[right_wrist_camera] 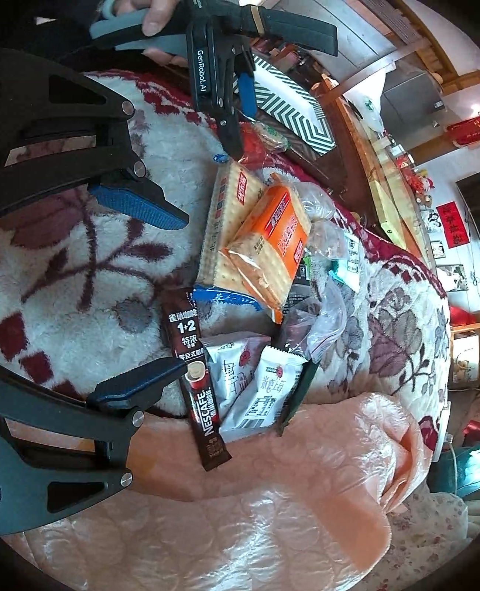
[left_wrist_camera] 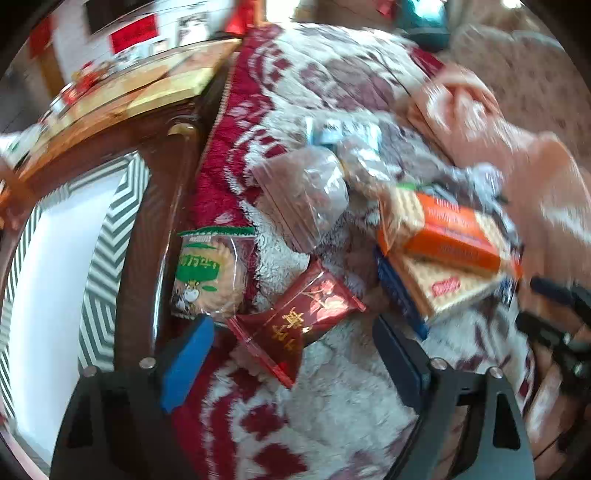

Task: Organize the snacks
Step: 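Grasp the red candy packet with the left gripper while the right grasps the orange cracker pack, then carry both packs to the white tray and open both grippers to release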

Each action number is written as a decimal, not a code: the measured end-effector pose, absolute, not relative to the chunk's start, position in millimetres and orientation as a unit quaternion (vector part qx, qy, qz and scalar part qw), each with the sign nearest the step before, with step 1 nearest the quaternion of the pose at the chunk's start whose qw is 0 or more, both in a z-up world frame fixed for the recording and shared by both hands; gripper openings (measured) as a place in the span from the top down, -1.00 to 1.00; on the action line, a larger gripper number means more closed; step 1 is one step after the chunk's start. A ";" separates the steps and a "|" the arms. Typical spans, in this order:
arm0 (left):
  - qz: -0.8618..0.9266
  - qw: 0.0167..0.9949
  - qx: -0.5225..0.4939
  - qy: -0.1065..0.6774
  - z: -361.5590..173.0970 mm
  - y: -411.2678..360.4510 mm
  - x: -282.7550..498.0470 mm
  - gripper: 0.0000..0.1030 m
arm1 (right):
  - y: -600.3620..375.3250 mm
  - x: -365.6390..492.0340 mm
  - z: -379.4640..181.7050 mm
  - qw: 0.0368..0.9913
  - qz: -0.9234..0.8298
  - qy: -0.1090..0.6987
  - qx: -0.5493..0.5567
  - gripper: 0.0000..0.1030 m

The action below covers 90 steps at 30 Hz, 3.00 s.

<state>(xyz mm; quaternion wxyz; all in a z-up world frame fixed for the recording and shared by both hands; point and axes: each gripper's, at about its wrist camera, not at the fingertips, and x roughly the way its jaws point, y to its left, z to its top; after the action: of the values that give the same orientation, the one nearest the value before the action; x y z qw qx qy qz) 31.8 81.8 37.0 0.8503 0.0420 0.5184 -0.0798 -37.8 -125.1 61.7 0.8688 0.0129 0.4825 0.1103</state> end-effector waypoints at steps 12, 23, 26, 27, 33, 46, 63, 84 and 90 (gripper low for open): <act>-0.118 0.838 0.115 0.520 28.7 69.4 37.1 -0.27 | -122.3 -36.2 56.4 0.864 0.114 0.490 0.008 -0.40; -0.144 0.830 0.062 0.536 28.2 74.4 26.5 0.06 | -117.9 -33.5 66.9 0.867 0.143 0.478 0.000 -0.40; -0.147 0.829 0.057 0.537 28.1 73.2 25.4 0.05 | -111.8 -24.4 81.9 0.871 0.168 0.462 -0.022 -0.40; -0.147 0.828 0.057 0.538 28.0 72.6 25.6 0.02 | -109.6 -20.5 86.0 0.869 0.181 0.460 -0.028 -0.40; -0.143 0.829 0.057 0.537 29.9 71.8 29.3 -0.07 | -88.0 7.0 93.3 0.847 0.238 0.464 -0.103 -0.40; -0.146 0.813 0.046 0.562 22.8 58.0 41.8 -0.24 | -65.9 72.1 55.5 0.781 0.309 0.523 -0.142 -0.40; -0.095 0.834 -0.004 0.543 34.8 76.6 9.3 0.32 | -66.3 16.7 70.3 0.821 0.271 0.492 -0.102 -0.04; -0.001 0.867 -0.028 0.497 75.3 161.8 -2.5 0.32 | 24.1 11.9 97.1 0.825 0.310 0.464 -0.084 -0.04; 0.029 0.868 -0.043 0.494 77.8 200.0 -5.0 0.32 | 60.8 16.3 98.6 0.817 0.329 0.464 -0.097 -0.04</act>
<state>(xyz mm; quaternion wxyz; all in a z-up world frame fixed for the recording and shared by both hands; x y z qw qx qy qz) -5.0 200.0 77.8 0.8678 -0.0432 0.4943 0.0288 16.3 60.8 98.6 0.8172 -0.0970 0.4635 0.3286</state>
